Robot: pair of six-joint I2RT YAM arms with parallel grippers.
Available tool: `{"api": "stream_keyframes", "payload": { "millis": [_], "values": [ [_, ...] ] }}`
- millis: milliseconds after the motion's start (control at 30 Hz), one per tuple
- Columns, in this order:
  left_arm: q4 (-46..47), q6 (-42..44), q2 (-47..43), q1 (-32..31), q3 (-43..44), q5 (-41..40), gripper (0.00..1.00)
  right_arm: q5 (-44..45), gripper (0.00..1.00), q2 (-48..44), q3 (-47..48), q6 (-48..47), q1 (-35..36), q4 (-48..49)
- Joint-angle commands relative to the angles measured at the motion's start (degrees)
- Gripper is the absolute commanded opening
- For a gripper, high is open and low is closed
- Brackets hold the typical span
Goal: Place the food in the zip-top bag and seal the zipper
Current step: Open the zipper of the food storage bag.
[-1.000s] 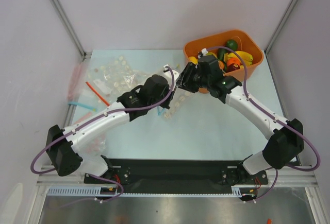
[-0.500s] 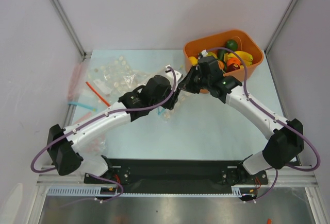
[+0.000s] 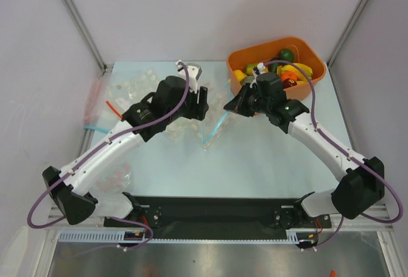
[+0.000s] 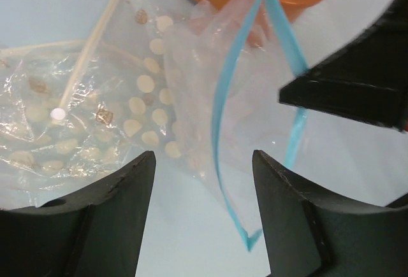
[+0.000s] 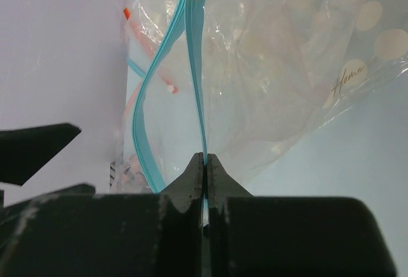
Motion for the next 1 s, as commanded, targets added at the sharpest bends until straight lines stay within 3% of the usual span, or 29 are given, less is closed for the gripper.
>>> {"api": "stream_keyframes", "payload": {
  "millis": [0,233,300,333,400,433,500,533,567,600,633,667,833,967],
  "values": [
    [-2.2,-1.2,2.8,1.8,3.3,3.0,0.68,-1.4,0.0,-2.3,-0.3,-1.9,0.0,3.4],
    [-2.2,0.2,10.0,2.5,7.4,6.9,0.63,-1.9,0.0,-2.6,-0.4,-1.3,0.0,4.4],
    [-2.1,0.4,11.7,2.5,8.1,7.1,0.52,-1.7,0.0,-2.4,-0.3,-1.2,0.0,4.5],
    [-2.9,0.5,12.4,2.5,8.5,6.3,0.4,-1.5,0.0,-2.4,-0.3,-1.1,0.0,4.5],
    [-4.3,0.4,13.6,2.5,9.8,4.7,0.25,-1.5,0.0,-2.5,-0.5,-0.9,0.0,5.1],
    [-5.0,0.5,13.6,2.5,10.1,3.3,0.1,-1.5,0.01,-2.3,-0.5,-0.9,0.0,5.1],
    [-6.1,0.9,13.2,2.5,11.2,1.2,0.0,-1.6,0.06,-2.0,-0.4,-0.7,0.0,5.6],
    [-8.5,1.2,13.1,2.5,12.1,-0.8,0.0,-1.9,0.11,-1.9,-0.4,-0.7,0.2,6.2],
    [-10.0,1.2,13.1,2.5,13.4,-2.0,0.0,-1.7,0.29,-1.3,-0.3,-1.0,0.6,6.6],
    [-11.6,1.2,12.9,2.4,15.6,-3.2,0.0,-1.1,0.39,-0.7,0.3,-1.4,0.8,6.0],
    [-14.1,1.3,12.6,2.4,16.4,-5.0,0.0,-0.7,0.56,-0.2,1.6,-2.1,1.9,5.8],
    [-15.3,1.3,12.4,2.3,17.7,-6.0,0.0,0.2,0.63,1.1,2.7,-2.3,2.3,5.0],
    [-25.0,-0.2,12.6,2.2,23.2,-11.6,0.0,4.3,0.76,4.6,10.2,-3.7,6.5,1.9],
    [-28.3,-0.9,13.6,2.2,24.9,-15.8,0.0,5.8,0.72,7.7,14.0,-3.6,8.4,-0.9]
  ]
}}
